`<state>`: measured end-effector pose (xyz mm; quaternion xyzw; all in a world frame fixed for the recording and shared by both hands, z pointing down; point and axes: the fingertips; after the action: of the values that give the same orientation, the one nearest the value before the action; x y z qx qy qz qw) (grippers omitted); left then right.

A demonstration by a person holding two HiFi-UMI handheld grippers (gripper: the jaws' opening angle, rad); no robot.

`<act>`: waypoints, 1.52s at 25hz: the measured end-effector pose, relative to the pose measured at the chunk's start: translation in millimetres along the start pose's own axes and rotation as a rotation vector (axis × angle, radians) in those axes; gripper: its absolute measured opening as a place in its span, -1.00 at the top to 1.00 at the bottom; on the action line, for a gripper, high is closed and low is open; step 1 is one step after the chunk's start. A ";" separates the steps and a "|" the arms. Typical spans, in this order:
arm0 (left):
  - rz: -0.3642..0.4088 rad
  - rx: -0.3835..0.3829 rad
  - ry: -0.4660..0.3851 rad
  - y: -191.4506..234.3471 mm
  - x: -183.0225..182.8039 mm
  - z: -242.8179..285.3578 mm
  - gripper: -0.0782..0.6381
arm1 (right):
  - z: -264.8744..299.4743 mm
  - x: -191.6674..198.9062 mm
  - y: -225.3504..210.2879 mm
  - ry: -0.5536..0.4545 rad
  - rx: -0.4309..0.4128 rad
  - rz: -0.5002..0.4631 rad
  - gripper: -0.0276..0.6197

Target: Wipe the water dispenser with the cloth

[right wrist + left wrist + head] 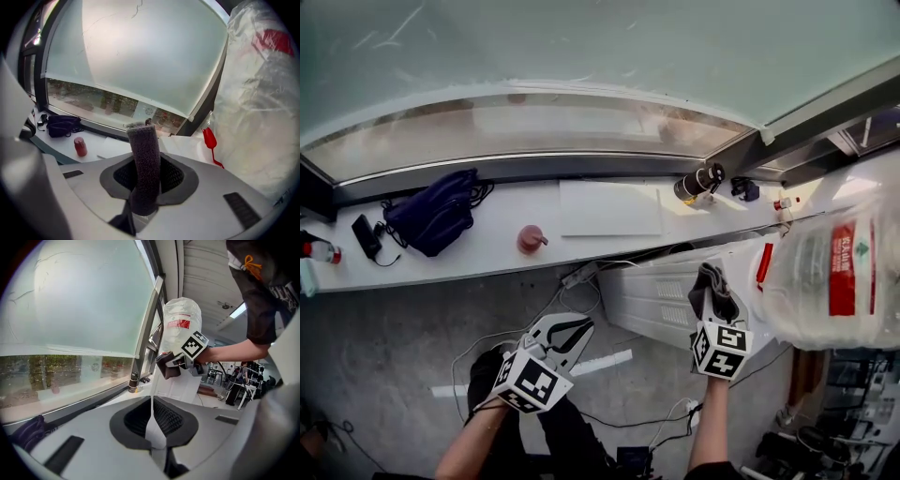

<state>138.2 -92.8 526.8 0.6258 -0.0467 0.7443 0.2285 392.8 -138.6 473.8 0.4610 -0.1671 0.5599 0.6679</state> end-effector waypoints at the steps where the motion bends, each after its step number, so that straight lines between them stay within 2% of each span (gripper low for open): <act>1: -0.002 -0.002 0.000 2.8 -0.3 -2.6 0.70 | 0.2 -1.2 -3.7 0.003 0.017 0.007 0.59; 8: -0.014 -0.012 -0.002 13.9 3.2 -16.0 0.70 | 16.4 11.7 -18.1 0.042 0.137 0.052 0.59; 14: -0.038 -0.030 0.012 16.6 17.1 -22.3 0.70 | 40.8 35.6 0.2 0.077 0.179 0.041 0.59; 19: -0.052 -0.043 0.026 15.3 31.0 -21.7 0.70 | 67.9 76.0 19.4 0.142 0.216 0.014 0.59; 30: -0.068 -0.095 0.050 26.2 67.1 -24.6 0.70 | 127.3 173.7 62.8 0.324 0.225 -0.044 0.58; 34: -0.080 -0.116 0.055 30.7 83.1 -28.5 0.70 | 147.2 201.6 78.4 0.382 0.246 -0.025 0.59; 38: -0.100 -0.139 0.059 38.3 101.9 -32.0 0.70 | 165.6 222.9 96.9 0.418 0.232 -0.015 0.58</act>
<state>82.3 -86.8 625.4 0.5878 -0.0601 0.7451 0.3094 424.6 -144.2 766.1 0.4099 0.0439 0.6537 0.6346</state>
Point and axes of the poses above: the fingertips, and each gripper's own axes: z forward along the fingers, y to its left, x out of its underside, and after that the axes turned 7 degrees about -y, right-handed
